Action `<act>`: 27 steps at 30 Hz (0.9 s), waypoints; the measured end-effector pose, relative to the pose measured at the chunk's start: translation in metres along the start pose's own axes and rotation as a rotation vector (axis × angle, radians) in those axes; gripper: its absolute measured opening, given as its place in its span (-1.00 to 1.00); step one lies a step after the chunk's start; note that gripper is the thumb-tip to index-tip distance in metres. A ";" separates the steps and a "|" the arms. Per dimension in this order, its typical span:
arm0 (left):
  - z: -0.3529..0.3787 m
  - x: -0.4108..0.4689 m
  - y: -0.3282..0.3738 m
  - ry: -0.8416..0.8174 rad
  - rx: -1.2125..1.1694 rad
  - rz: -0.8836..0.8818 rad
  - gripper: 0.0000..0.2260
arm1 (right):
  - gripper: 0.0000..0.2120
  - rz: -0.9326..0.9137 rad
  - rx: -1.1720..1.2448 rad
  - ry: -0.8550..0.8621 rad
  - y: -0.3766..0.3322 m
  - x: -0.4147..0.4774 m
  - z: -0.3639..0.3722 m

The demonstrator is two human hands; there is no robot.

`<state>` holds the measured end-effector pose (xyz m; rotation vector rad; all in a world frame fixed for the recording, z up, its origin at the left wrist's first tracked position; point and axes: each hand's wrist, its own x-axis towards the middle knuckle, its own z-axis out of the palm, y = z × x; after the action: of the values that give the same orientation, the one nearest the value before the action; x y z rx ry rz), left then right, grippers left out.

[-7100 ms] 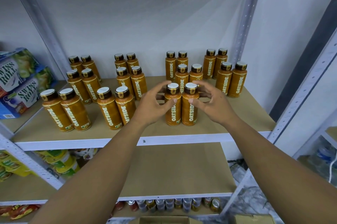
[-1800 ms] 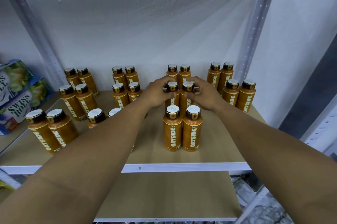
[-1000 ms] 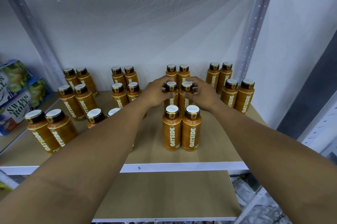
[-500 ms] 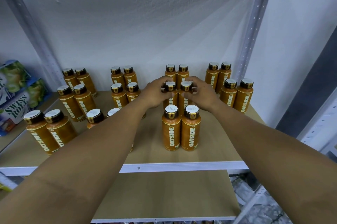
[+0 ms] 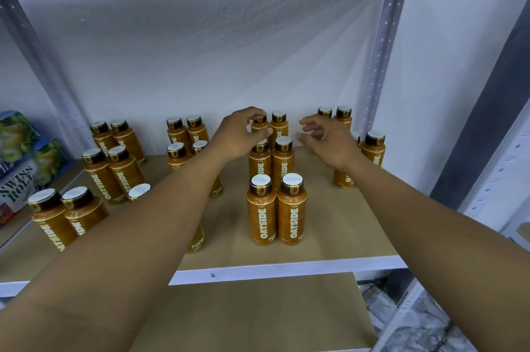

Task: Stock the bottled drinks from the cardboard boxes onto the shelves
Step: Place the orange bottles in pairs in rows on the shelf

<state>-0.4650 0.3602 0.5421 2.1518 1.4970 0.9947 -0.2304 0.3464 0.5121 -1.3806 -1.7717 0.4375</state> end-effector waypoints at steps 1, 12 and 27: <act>-0.002 0.002 0.008 -0.012 -0.009 0.020 -0.62 | -0.66 0.003 0.005 0.019 0.000 0.000 -0.008; 0.033 0.036 0.080 -0.197 0.014 0.186 -0.64 | -0.77 0.127 -0.069 0.298 0.027 -0.011 -0.082; 0.115 0.079 0.095 -0.498 0.096 0.135 -0.41 | -0.52 0.318 -0.124 0.238 0.100 -0.026 -0.078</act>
<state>-0.3034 0.4084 0.5493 2.3623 1.1891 0.3792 -0.1052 0.3394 0.4785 -1.7357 -1.4109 0.3177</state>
